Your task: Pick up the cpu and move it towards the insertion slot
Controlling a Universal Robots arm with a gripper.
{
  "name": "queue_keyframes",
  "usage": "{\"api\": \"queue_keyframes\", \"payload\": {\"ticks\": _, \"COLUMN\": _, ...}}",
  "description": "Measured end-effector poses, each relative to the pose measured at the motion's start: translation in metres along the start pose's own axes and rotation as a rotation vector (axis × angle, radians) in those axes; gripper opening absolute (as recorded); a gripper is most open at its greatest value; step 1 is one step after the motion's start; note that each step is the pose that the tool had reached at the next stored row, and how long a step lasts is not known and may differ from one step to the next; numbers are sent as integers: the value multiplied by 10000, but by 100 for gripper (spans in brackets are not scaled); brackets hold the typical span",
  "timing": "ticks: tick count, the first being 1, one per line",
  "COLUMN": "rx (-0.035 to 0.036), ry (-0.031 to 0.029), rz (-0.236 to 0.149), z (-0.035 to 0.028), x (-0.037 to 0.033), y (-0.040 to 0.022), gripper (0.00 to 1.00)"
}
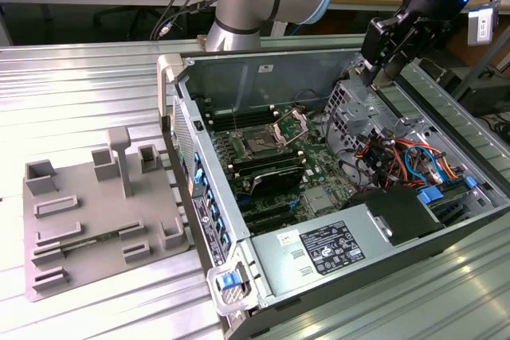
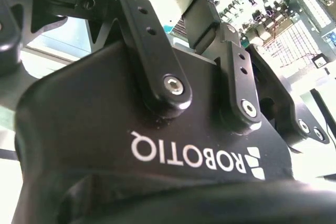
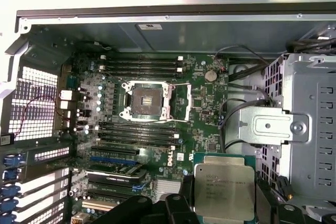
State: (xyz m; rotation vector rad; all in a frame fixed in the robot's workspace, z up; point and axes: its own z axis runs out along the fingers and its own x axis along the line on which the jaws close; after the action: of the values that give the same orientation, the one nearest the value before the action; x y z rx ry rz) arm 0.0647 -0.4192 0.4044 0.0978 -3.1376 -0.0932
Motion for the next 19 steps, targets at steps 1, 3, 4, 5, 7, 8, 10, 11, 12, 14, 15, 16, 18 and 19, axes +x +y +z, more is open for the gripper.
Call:
{"api": "queue_keyframes", "payload": {"ticks": 1, "rx": 0, "ry": 1, "rz": 0, "z": 0, "x": -8, "y": -1, "gripper": 55}}
{"api": "queue_keyframes", "payload": {"ticks": 3, "rx": 0, "ry": 0, "rz": 0, "z": 0, "x": -25, "y": -2, "gripper": 55}}
{"api": "queue_keyframes", "payload": {"ticks": 4, "rx": 0, "ry": 0, "rz": 0, "z": 0, "x": -31, "y": -2, "gripper": 55}}
{"api": "queue_keyframes", "payload": {"ticks": 5, "rx": 0, "ry": 0, "rz": 0, "z": 0, "x": -37, "y": -2, "gripper": 55}}
{"api": "queue_keyframes", "payload": {"ticks": 7, "rx": 0, "ry": 0, "rz": 0, "z": 0, "x": -55, "y": -3, "gripper": 55}}
{"api": "queue_keyframes", "payload": {"ticks": 8, "rx": 0, "ry": 1, "rz": -1, "z": 0, "x": -62, "y": -4, "gripper": 55}}
{"api": "queue_keyframes", "payload": {"ticks": 10, "rx": 0, "ry": 0, "rz": 0, "z": 0, "x": -78, "y": -5, "gripper": 55}}
{"api": "queue_keyframes", "payload": {"ticks": 11, "rx": 0, "ry": 1, "rz": 0, "z": 0, "x": -85, "y": -5, "gripper": 55}}
{"api": "queue_keyframes", "payload": {"ticks": 12, "rx": 0, "ry": 0, "rz": 0, "z": 0, "x": -95, "y": -6, "gripper": 55}}
{"api": "queue_keyframes", "payload": {"ticks": 14, "rx": 0, "ry": 0, "rz": 0, "z": 0, "x": -108, "y": -7, "gripper": 55}}
{"api": "queue_keyframes", "payload": {"ticks": 15, "rx": 0, "ry": 0, "rz": 0, "z": 0, "x": -111, "y": -7, "gripper": 55}}
{"api": "queue_keyframes", "payload": {"ticks": 16, "rx": 0, "ry": 0, "rz": 1, "z": 0, "x": -111, "y": -7, "gripper": 55}}
{"api": "queue_keyframes", "payload": {"ticks": 18, "rx": 0, "ry": 0, "rz": 0, "z": 0, "x": -112, "y": -7, "gripper": 55}}
{"api": "queue_keyframes", "payload": {"ticks": 19, "rx": 0, "ry": 0, "rz": 0, "z": 0, "x": -112, "y": -7, "gripper": 55}}
